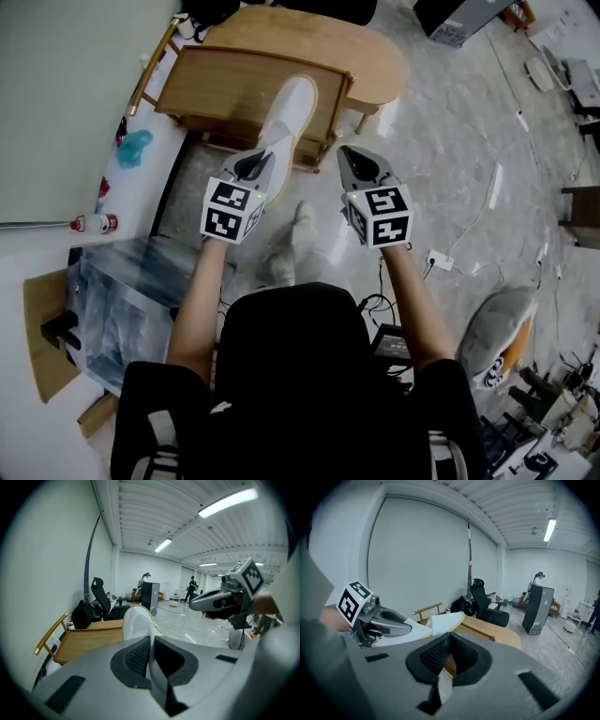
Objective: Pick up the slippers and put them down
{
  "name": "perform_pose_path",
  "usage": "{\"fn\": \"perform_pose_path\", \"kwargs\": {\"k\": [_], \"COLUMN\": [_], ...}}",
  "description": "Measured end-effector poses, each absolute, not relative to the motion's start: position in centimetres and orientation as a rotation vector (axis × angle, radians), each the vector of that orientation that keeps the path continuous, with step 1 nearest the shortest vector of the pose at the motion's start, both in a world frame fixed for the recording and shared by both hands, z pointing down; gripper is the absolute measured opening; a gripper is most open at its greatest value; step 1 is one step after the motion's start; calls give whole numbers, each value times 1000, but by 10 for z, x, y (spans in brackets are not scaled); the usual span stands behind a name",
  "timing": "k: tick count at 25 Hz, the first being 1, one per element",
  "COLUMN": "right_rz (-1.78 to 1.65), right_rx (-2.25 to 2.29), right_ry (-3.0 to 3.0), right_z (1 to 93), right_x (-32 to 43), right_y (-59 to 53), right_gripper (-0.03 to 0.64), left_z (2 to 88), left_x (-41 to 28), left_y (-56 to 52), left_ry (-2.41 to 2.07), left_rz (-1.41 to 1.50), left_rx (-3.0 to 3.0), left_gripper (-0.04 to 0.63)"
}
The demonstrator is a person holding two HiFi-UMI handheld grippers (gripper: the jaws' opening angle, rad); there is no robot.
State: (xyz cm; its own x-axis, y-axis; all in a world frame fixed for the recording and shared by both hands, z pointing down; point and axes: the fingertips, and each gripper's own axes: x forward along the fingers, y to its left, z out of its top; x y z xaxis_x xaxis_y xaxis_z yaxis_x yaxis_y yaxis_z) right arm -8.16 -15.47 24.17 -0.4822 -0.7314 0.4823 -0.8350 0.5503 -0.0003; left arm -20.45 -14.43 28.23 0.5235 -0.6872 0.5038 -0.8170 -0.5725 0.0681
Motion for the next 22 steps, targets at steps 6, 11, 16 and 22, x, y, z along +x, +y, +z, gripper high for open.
{"fn": "perform_pose_path", "kwargs": {"k": [6, 11, 16, 22], "right_rz": [319, 318, 317, 347], "right_rx": [1299, 1341, 1367, 1447], "right_ry": [-2349, -2332, -2297, -2250], "right_z": [240, 236, 240, 245], "right_x": [-74, -65, -48, -13], "right_y": [-121, -102, -88, -76], "right_gripper": [-2, -2, -2, -2], "left_z": [276, 276, 282, 287], "left_x": [-192, -183, -168, -131], "left_y": [-114, -99, -91, -88], "left_ry": [-1236, -1198, -1159, -1065], "left_rz": [645, 642, 659, 683], "left_rx": [2521, 2547, 2559, 2607], "left_gripper": [17, 17, 17, 17]}}
